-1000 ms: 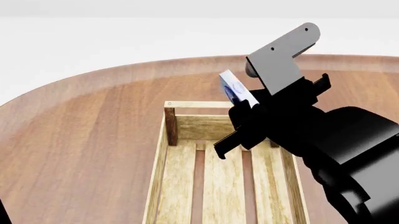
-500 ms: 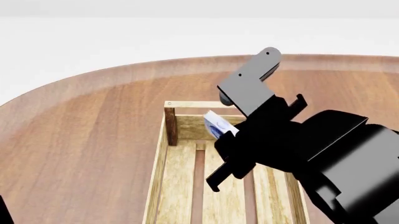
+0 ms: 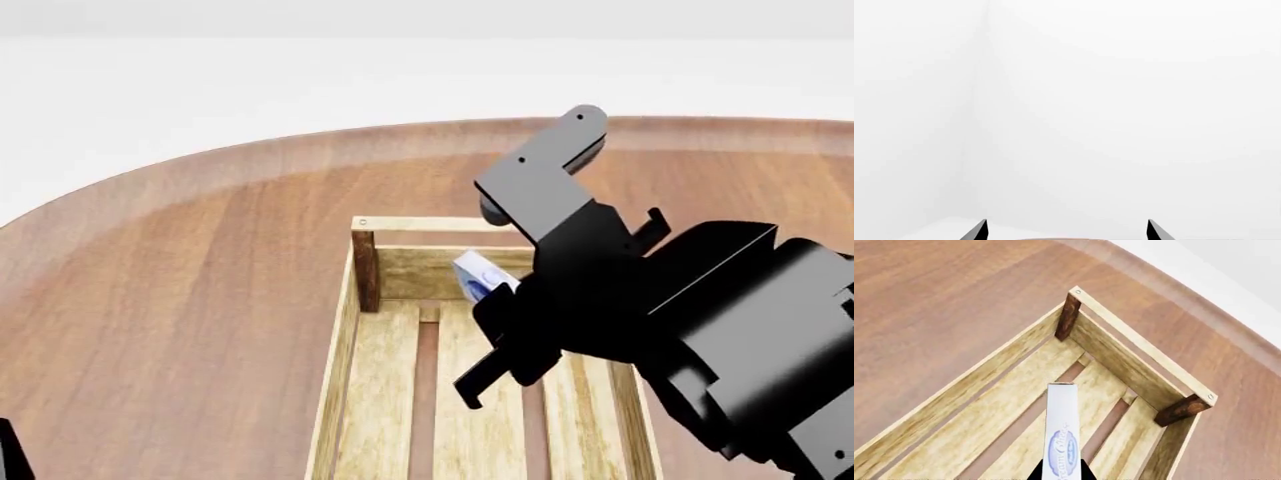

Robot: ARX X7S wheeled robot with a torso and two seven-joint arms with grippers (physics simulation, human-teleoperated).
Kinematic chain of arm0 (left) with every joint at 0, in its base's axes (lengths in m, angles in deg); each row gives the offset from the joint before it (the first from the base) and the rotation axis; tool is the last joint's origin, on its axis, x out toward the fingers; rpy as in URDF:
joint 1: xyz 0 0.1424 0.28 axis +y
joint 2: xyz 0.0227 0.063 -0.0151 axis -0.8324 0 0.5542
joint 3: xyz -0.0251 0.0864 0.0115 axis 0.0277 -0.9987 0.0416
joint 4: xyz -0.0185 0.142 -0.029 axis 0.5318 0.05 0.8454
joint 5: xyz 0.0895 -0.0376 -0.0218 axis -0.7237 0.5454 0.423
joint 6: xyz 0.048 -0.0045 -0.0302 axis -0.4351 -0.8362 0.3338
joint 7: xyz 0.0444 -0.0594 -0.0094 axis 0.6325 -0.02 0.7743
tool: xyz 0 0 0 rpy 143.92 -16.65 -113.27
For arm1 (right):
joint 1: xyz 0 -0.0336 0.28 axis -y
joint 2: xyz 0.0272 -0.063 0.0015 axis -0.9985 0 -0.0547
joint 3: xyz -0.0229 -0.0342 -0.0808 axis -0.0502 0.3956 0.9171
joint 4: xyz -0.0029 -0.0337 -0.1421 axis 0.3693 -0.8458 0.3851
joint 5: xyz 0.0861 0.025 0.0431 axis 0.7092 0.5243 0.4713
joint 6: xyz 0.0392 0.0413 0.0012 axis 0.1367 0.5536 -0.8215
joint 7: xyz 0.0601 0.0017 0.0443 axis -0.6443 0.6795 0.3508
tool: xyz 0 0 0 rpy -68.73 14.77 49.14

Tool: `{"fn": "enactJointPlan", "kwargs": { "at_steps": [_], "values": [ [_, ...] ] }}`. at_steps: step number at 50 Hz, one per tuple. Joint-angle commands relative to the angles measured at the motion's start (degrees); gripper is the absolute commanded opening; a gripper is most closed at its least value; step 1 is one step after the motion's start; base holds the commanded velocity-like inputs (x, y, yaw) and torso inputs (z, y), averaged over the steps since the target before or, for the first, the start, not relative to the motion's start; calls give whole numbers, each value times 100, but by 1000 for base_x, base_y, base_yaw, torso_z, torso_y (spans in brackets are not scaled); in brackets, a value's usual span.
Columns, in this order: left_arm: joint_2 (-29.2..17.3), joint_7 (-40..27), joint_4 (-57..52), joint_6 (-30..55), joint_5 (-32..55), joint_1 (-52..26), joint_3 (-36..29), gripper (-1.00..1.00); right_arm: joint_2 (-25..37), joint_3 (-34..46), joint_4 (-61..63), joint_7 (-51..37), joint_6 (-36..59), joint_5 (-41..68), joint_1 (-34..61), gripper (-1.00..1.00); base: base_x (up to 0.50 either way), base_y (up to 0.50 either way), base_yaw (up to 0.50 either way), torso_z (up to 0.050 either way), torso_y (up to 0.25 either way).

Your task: Pick up the cream cheese and put it in the tray.

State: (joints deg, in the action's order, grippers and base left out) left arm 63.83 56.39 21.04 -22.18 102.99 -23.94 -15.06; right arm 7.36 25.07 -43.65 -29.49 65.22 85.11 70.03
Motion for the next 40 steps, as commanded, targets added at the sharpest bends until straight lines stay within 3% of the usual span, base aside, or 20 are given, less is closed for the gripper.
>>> {"fn": "enactJointPlan", "kwargs": {
  "at_steps": [1, 40],
  "values": [
    [-4, -15, 7, 24, -25, -13, -14, 100, -128, 123, -196, 51, -16, -150, 111, -100, 0, 0, 0, 0, 0],
    [23, -155, -2, 89, -216, -28, -22, 100, -132, 288, -215, 55, -231, -248, 38, -100, 0, 0, 0, 0, 1]
  ]
}}
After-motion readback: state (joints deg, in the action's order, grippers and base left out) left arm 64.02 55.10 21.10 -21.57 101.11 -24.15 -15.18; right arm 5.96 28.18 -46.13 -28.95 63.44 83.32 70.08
